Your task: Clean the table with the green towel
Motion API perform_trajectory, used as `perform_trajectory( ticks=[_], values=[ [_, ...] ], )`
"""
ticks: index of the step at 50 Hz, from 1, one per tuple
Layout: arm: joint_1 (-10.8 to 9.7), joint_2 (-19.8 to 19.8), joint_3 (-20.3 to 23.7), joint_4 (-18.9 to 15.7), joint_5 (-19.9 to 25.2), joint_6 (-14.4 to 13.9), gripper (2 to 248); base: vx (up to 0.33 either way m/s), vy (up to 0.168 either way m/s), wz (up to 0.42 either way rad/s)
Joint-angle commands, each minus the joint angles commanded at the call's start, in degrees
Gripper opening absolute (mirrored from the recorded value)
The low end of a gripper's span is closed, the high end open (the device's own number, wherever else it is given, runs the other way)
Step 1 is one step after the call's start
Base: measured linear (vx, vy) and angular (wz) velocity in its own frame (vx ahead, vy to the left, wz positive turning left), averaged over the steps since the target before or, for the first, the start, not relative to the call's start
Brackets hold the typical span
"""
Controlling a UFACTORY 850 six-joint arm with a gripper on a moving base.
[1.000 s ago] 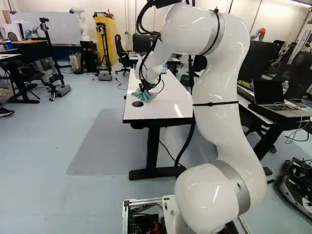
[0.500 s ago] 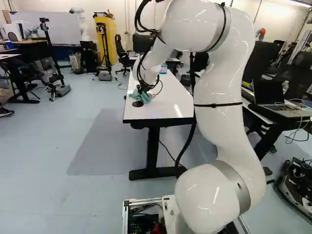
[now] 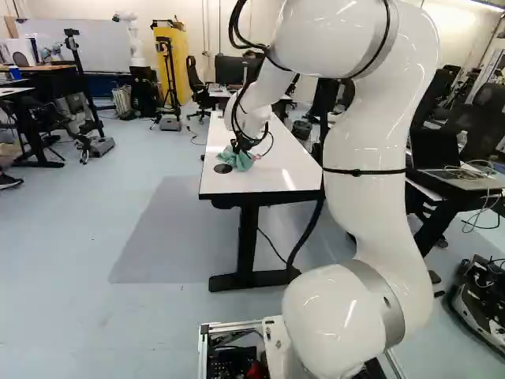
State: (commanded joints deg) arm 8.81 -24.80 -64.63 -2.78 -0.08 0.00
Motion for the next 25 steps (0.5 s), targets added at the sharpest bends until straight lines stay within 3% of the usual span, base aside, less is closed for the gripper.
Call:
perform_trajectory(
  ticks=[25],
  values=[
    [-2.99,-2.86,-3.72,0.00,0.00,0.00,46,0.000,0.000,0.000]
  ],
)
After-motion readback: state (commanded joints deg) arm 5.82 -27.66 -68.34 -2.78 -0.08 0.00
